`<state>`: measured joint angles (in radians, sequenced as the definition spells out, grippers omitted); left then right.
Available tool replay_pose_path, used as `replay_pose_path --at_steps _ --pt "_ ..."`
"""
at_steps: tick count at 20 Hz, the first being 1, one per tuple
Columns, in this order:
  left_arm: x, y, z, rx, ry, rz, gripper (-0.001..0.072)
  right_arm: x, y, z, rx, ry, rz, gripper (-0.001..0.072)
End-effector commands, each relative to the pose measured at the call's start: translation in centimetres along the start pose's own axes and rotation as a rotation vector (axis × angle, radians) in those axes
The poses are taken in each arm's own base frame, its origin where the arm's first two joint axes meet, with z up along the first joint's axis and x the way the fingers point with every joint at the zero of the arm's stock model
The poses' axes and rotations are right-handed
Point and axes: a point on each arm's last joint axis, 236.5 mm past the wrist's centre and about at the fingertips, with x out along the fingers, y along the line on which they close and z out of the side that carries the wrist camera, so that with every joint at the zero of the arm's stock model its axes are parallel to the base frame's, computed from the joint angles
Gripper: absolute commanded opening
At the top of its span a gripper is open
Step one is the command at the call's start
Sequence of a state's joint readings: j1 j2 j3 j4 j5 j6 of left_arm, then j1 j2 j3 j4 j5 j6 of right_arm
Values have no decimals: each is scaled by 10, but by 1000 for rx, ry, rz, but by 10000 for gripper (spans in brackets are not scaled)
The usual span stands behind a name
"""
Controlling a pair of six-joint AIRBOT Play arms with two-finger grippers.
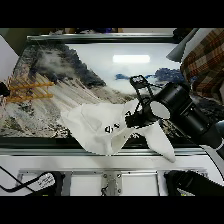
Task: Fold the clothes and pants, and hang the long-sleeved shirts on hangers.
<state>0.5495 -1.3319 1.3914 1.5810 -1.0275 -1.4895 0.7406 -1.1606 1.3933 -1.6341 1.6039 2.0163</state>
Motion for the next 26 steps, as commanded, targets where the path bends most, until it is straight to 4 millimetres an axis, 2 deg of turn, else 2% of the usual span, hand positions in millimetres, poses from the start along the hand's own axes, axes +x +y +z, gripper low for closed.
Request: replay_pose_path --at_steps 1,5,8,11,15,23,26 --pt "55 32 8 38 -17 57 699 0 0 0 -1 1 0 35" --pt "97 81 -7 274 63 243 699 0 0 0 -1 1 0 35" --pt "127 105 -22 355 111 268 699 1 0 0 -1 2 -1 35" --pt "154 116 -41 482 168 251 698 1 0 0 -1 3 -1 35" --pt "184 125 -50 483 159 246 697 2 0 0 -1 6 -2 35" --pt "213 140 -28 451 214 261 698 5 1 0 -2 15 -7 35" --pt "228 134 -29 455 217 248 697 7 1 0 -2 20 -9 35"
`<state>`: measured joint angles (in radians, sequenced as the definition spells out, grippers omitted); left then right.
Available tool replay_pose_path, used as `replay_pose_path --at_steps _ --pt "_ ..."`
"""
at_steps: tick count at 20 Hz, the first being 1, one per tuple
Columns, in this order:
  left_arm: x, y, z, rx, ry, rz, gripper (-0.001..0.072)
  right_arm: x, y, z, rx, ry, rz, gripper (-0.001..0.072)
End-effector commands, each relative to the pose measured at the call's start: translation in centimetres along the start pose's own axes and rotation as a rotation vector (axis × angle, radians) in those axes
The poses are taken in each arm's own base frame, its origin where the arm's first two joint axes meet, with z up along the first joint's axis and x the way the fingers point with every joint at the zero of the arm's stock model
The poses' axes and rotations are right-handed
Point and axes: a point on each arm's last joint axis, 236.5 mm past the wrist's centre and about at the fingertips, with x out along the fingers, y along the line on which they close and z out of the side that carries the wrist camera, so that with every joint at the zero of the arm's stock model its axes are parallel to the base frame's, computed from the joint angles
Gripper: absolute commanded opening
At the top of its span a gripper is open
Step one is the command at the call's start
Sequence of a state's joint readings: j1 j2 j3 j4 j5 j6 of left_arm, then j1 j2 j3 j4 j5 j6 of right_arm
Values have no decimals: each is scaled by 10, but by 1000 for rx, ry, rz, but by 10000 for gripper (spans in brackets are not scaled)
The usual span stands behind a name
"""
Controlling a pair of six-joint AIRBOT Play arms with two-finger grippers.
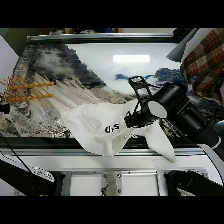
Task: Fold the clothes and pants, and hang the long-sleeved shirts on hangers.
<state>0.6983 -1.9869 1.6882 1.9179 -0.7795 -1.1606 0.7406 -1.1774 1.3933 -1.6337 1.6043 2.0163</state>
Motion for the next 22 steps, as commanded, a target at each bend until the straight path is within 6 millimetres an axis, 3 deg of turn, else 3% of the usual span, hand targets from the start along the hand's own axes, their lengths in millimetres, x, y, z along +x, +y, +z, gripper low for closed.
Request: replay_pose_path --at_steps 1,8,10,13,15,16,22 --pt "14 -8 5 7 6 -13 698 3 1 0 -1 7 -3 35" --pt "22 -14 1 10 17 -24 695 3 1 0 -1 9 -4 35" --pt "22 -15 -1 9 24 -27 495 4 1 0 -2 12 -6 35" --pt "22 -15 -1 9 26 -28 474 5 1 0 -2 13 -6 35" --pt "22 -16 -4 9 36 -32 81 5 1 0 -2 13 -6 35" --pt "22 -16 -4 9 37 -33 23 5 1 0 -2 13 -6 35" --pt "21 -17 -8 8 54 -39 21 5 1 0 -2 13 -6 35"
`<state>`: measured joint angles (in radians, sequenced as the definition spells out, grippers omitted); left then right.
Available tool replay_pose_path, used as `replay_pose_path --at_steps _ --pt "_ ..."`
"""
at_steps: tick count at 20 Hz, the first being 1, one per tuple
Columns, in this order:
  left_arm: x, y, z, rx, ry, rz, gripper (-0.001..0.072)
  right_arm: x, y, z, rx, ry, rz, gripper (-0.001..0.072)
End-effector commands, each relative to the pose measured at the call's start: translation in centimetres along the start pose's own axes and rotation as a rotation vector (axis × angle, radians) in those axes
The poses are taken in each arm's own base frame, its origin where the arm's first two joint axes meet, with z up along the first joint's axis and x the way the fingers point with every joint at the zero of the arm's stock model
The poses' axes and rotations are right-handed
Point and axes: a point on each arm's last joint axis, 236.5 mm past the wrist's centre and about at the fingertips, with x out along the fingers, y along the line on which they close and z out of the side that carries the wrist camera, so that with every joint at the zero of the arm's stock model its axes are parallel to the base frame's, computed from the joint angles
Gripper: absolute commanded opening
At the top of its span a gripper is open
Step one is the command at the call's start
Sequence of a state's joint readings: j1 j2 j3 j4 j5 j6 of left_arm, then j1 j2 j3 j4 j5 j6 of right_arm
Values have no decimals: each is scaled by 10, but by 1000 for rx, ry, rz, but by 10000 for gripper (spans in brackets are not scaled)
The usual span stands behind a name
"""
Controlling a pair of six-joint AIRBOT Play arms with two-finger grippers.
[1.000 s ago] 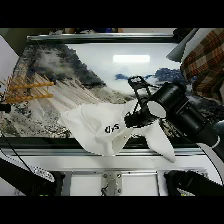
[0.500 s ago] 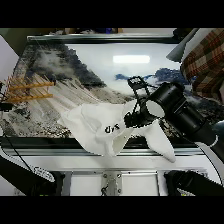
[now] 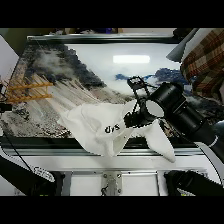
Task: Fold the clothes and pants, and hang the long-sleeved shirts on hangers.
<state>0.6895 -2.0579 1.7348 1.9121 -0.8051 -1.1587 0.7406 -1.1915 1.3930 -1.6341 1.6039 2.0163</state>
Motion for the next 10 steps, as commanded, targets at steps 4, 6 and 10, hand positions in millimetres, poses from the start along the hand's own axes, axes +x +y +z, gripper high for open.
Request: replay_pose_path --at_steps 4,6,10 --pt "-9 3 -3 -23 17 -4 19 0 0 0 -1 1 0 35" --pt "-20 11 4 -47 -8 13 17 0 0 0 -1 1 0 35" --pt "-46 25 16 -96 -53 41 15 0 0 0 -1 1 0 35"
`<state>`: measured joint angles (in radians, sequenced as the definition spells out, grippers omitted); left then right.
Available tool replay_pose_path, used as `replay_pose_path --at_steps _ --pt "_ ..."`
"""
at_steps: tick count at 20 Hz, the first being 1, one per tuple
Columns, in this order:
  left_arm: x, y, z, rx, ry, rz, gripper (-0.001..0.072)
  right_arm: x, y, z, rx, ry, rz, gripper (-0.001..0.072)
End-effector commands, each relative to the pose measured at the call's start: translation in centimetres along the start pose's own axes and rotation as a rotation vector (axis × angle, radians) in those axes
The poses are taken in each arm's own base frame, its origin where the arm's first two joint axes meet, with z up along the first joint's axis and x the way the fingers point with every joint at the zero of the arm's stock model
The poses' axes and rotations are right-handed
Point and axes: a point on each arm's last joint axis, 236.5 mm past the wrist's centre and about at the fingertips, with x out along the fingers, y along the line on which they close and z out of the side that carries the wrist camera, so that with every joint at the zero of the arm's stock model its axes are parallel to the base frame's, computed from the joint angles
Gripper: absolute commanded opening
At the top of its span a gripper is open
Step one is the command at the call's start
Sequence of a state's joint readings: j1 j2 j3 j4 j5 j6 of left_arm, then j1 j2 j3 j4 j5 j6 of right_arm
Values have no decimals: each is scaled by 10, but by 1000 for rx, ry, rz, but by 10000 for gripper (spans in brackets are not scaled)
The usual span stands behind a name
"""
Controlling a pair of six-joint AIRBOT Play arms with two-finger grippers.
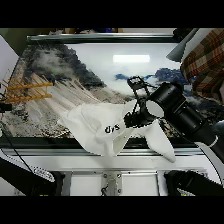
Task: Fold the clothes and pants, and hang the long-sleeved shirts on hangers.
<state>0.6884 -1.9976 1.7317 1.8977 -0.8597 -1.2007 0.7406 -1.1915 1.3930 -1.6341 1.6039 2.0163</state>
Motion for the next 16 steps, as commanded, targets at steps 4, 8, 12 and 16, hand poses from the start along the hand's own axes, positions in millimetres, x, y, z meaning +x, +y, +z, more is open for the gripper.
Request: replay_pose_path --at_steps 4,8,12,16 --pt "-54 28 38 -71 -139 73 15 0 0 0 -1 1 0 35" --pt "-98 28 68 -102 -247 68 15 0 0 0 -1 1 0 35" --pt "-144 24 97 -86 -352 90 15 0 0 0 -1 2 0 35" --pt "-194 -1 129 -46 -458 86 15 0 0 0 -1 2 0 35"
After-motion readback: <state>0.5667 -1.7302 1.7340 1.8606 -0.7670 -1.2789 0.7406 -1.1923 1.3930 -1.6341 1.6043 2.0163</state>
